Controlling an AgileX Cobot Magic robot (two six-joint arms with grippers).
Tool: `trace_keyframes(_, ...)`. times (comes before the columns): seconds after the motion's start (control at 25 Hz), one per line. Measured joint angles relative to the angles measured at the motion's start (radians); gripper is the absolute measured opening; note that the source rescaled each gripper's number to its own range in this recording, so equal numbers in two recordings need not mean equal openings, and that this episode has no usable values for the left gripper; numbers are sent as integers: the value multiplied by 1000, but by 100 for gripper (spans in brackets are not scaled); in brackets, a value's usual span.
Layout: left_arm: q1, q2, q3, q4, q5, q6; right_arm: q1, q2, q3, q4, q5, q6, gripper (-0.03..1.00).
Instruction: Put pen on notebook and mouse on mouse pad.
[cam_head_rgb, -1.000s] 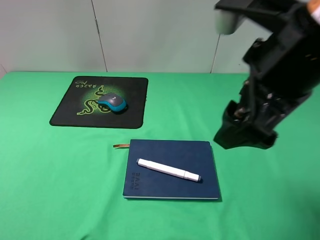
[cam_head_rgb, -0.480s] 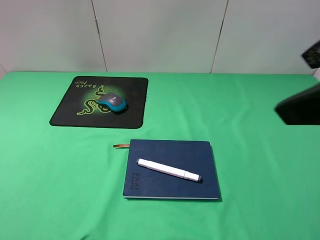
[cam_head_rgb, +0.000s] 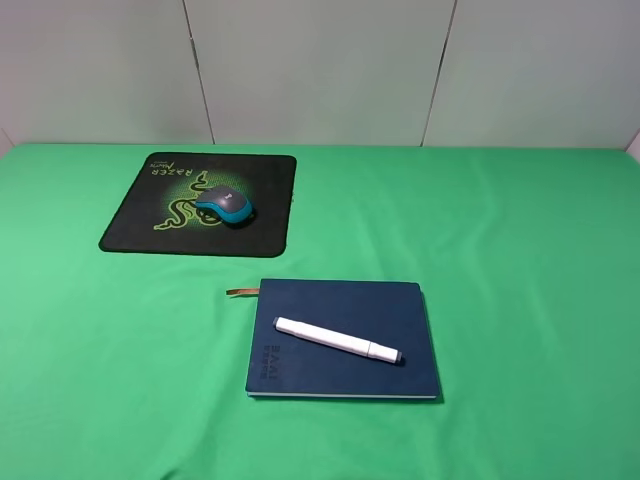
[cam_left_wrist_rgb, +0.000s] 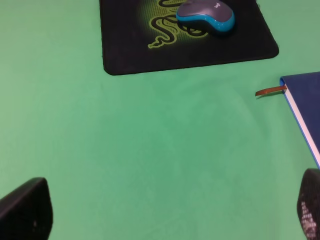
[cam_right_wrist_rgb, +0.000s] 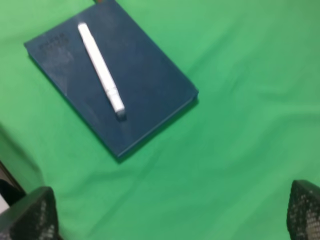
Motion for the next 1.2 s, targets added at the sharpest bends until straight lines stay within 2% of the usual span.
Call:
trace_keyframes(0.08, 0, 0, 0, 0, 0, 0, -16, -45, 38, 0, 0, 24, 100)
trace_keyframes(0.2, 0, 0, 0, 0, 0, 0, -92, -83, 89, 7, 1, 41, 100)
trace_keyframes(0.36, 0, 0, 0, 0, 0, 0, -253, -111, 144, 42, -11, 43, 100)
trace_keyframes(0.6, 0, 0, 0, 0, 0, 0, -492, -210, 201, 125, -100, 44, 100)
trace_keyframes(0.76, 0, 0, 0, 0, 0, 0, -623, -314, 238, 146, -152, 44, 100)
trace_keyframes(1.04, 0, 0, 0, 0, 0, 0, -767, -465, 303, 146, -190, 44, 100)
trace_keyframes(1.2, 0, 0, 0, 0, 0, 0, -801, -466, 304, 146, -201, 44, 100)
